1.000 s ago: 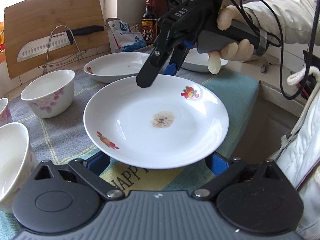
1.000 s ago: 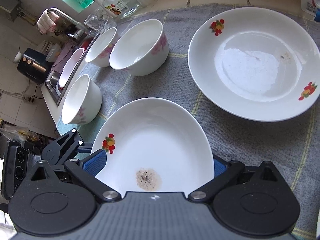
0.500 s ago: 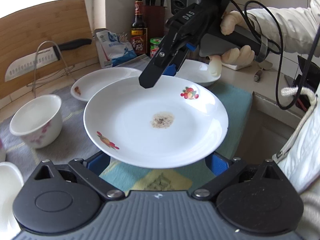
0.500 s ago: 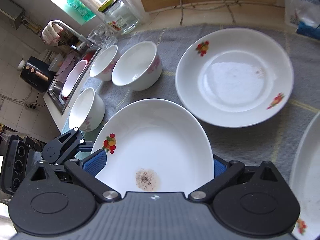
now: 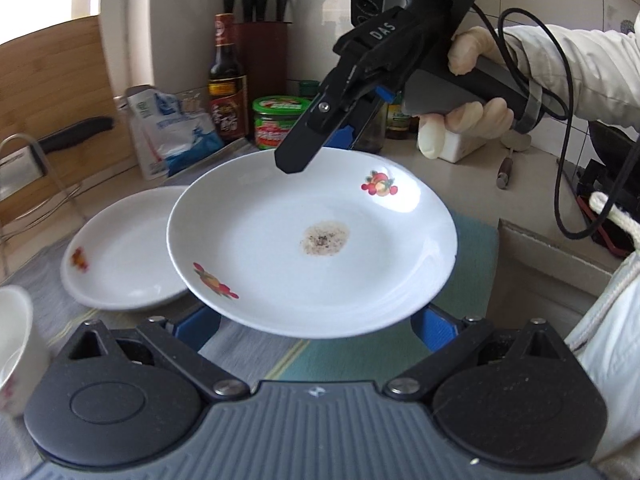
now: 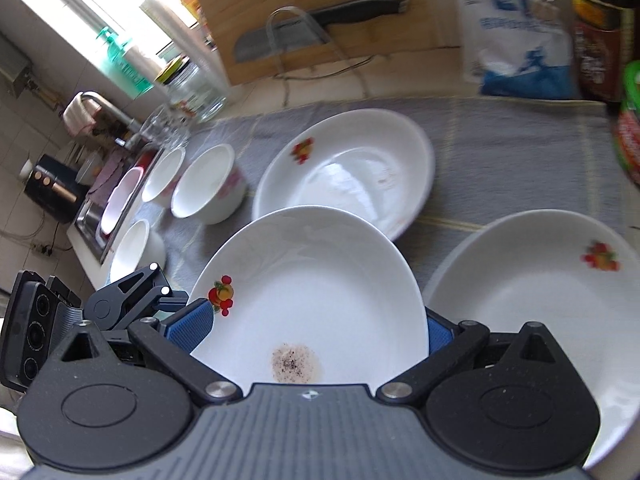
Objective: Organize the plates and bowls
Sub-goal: 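Carry the stained plate and lower it onto the placed plate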
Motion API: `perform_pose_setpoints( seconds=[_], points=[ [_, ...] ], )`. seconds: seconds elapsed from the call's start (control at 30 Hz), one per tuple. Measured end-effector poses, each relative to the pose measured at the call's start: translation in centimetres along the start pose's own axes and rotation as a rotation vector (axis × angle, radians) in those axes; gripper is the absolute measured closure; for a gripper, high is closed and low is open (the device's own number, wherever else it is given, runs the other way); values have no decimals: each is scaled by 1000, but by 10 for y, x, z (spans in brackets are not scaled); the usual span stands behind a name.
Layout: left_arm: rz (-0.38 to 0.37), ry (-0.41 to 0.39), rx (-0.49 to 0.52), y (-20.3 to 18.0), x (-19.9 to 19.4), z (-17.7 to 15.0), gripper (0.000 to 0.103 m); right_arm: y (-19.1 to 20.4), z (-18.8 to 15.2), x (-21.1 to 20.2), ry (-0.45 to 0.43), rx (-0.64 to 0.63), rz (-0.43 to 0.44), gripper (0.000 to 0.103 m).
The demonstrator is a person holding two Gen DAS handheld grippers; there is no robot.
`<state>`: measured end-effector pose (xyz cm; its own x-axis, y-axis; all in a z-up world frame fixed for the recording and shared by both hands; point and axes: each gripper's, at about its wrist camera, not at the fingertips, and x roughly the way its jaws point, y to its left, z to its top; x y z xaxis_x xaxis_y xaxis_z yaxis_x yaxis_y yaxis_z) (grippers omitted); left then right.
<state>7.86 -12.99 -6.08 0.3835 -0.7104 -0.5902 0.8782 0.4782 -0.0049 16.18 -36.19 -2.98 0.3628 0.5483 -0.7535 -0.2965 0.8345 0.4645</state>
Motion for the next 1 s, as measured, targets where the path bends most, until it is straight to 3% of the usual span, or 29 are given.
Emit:
perform_pose_setpoints(
  seconds=[0.37, 1.0],
  points=[
    [-62, 26, -11, -8, 62, 34, 3, -61, -4, -30, -37, 54, -40, 0],
    [-55, 62, 1, -14, 99, 56, 3, -122, -8, -29, -25, 126, -38, 0]
  ],
)
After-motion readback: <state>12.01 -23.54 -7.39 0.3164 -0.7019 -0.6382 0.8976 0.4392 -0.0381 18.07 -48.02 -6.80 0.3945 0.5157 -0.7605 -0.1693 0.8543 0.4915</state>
